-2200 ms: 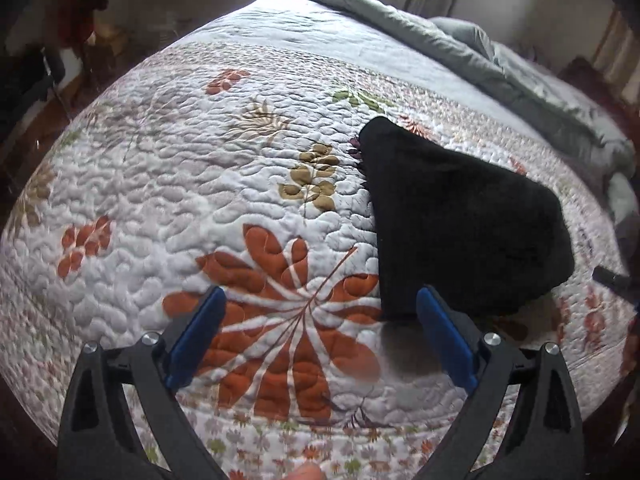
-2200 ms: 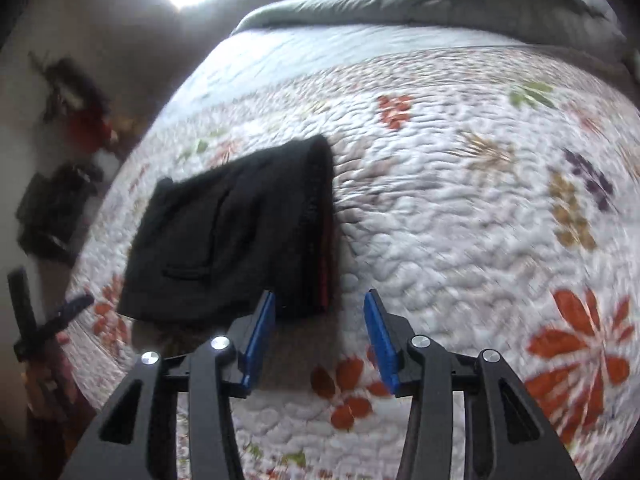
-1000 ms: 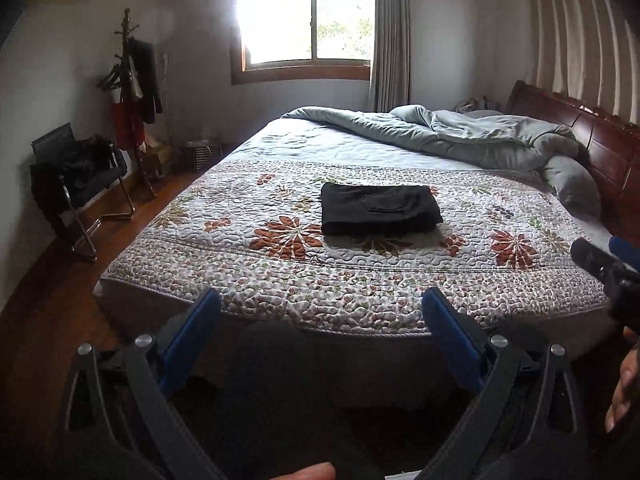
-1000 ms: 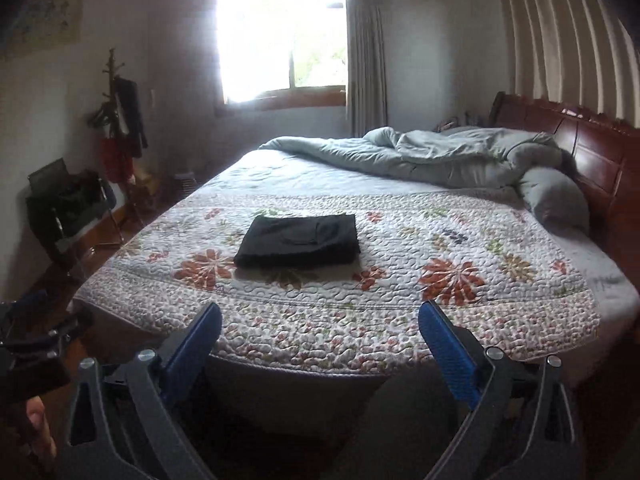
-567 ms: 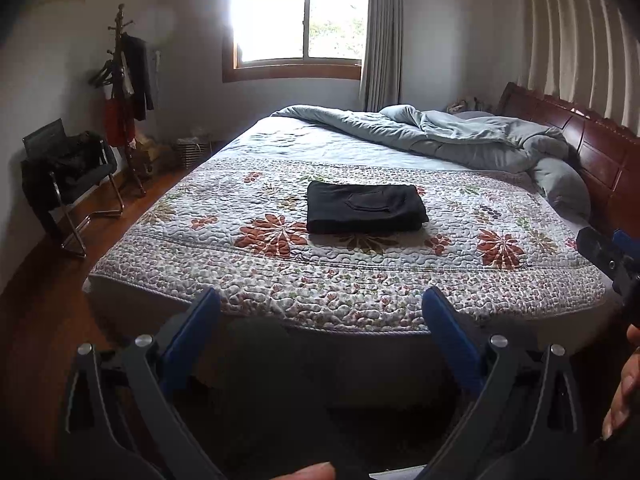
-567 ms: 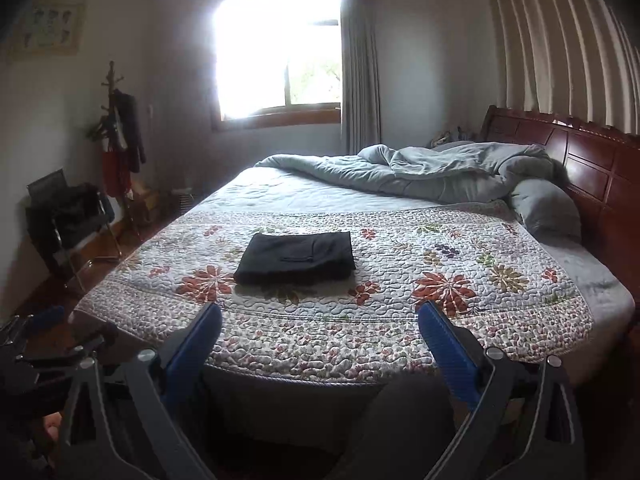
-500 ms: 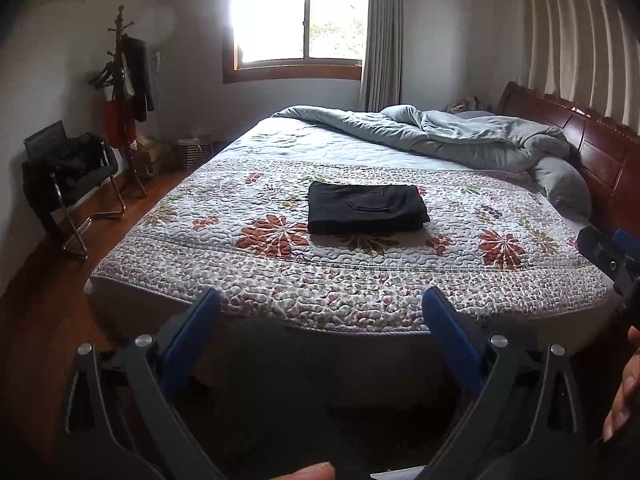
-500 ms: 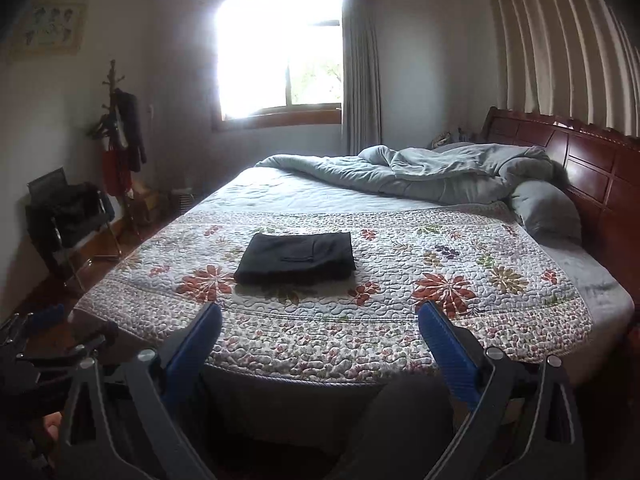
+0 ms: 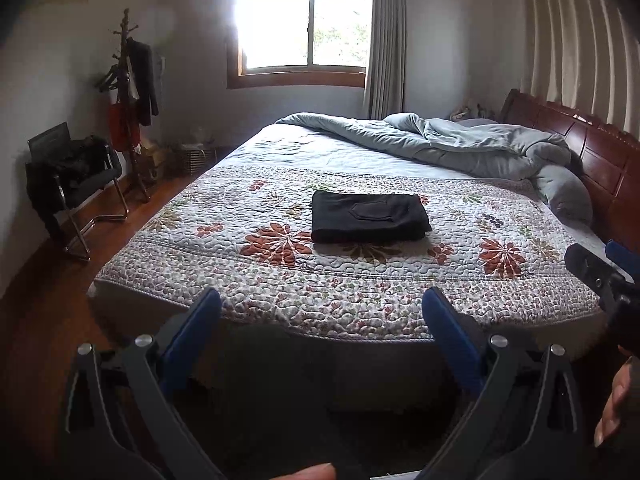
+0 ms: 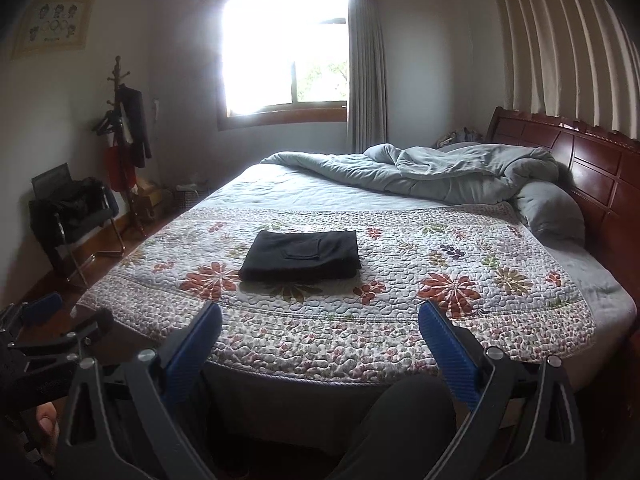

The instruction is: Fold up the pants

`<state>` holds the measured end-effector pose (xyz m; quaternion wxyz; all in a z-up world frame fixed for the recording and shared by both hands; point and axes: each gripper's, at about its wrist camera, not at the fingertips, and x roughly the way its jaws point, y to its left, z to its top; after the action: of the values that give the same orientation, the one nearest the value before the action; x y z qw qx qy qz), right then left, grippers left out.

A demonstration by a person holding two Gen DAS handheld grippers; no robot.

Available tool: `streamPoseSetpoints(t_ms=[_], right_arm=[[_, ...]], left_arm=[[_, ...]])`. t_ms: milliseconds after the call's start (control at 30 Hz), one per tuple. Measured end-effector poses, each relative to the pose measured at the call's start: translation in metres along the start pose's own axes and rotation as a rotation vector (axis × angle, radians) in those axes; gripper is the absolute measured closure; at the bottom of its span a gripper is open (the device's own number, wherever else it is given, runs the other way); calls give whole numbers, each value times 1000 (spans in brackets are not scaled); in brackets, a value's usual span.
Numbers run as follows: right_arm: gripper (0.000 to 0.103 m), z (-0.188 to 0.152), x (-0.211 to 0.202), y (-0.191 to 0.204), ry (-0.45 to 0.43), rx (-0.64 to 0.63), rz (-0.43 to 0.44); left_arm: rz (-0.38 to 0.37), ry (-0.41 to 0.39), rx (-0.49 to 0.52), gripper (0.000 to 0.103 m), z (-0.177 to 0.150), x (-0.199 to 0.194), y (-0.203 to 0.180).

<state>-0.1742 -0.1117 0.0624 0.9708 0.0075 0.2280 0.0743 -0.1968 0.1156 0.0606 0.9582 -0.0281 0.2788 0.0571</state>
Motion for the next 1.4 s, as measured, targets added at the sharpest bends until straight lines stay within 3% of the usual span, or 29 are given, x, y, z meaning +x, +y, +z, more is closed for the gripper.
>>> streamPoseSetpoints(t_ms=[667,1400], right_arm=[[4,-1,1,2,17,12,15],[4,0,2,7,19,6,17]], left_arm=[[-20,-26,-18,3,0,-6,2],[-32,1,-25,3,-4,0,2]])
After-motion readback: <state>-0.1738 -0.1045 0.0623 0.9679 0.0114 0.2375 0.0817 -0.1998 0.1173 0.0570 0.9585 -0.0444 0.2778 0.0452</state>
